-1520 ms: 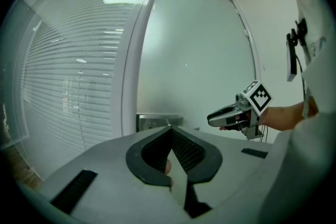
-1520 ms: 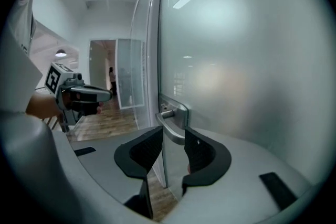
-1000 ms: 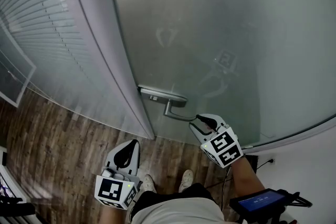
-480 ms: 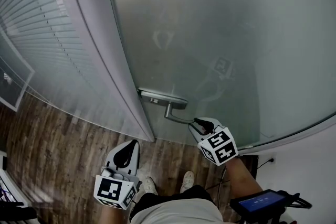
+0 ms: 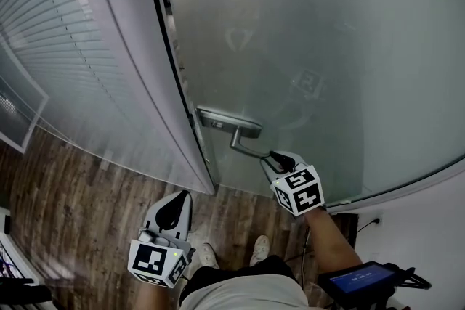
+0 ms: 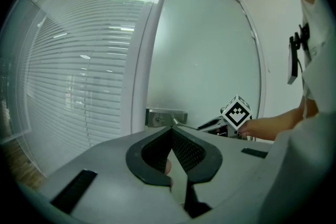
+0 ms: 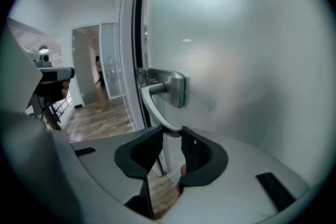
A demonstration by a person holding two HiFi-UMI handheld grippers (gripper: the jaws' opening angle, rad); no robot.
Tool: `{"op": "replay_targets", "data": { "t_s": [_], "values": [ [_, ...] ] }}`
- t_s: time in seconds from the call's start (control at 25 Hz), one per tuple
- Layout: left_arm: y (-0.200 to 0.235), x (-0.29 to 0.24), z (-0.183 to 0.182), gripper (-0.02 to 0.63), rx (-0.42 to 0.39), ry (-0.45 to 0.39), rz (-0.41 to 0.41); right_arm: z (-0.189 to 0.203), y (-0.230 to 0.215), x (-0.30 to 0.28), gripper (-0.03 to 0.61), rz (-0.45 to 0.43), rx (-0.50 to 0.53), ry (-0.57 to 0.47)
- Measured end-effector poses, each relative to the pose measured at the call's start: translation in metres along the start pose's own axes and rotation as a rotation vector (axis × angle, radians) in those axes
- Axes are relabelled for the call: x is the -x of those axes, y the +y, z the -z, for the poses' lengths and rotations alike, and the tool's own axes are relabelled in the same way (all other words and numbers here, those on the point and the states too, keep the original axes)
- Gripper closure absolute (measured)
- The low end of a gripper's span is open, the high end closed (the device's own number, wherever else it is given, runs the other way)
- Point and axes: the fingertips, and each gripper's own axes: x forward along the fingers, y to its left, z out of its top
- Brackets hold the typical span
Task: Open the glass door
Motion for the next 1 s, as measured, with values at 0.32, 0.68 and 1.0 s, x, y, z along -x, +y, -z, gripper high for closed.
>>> {"op": "replay_targets", "data": {
  "t_s": [0.32,0.68,1.0],
  "values": [
    [-0.003,0.006,-0.008,0.615,-0.002,-0.014,-0.015,-0.017,-0.025,-0.01,0.472,0.039,-0.041,-0.026],
    [-0.008,0.006,-0.013,0.615,-0.005,-0.031,-0.026,-0.027,-0.058,-0.017,0.472,0.066,-0.082,-0.038],
    [-0.008,0.007,-0.014,0.615,0.0,-0.043,-0.034,-0.045,-0.075,-0.012,0.472,0.106,-0.042,-0.054]
  ]
}}
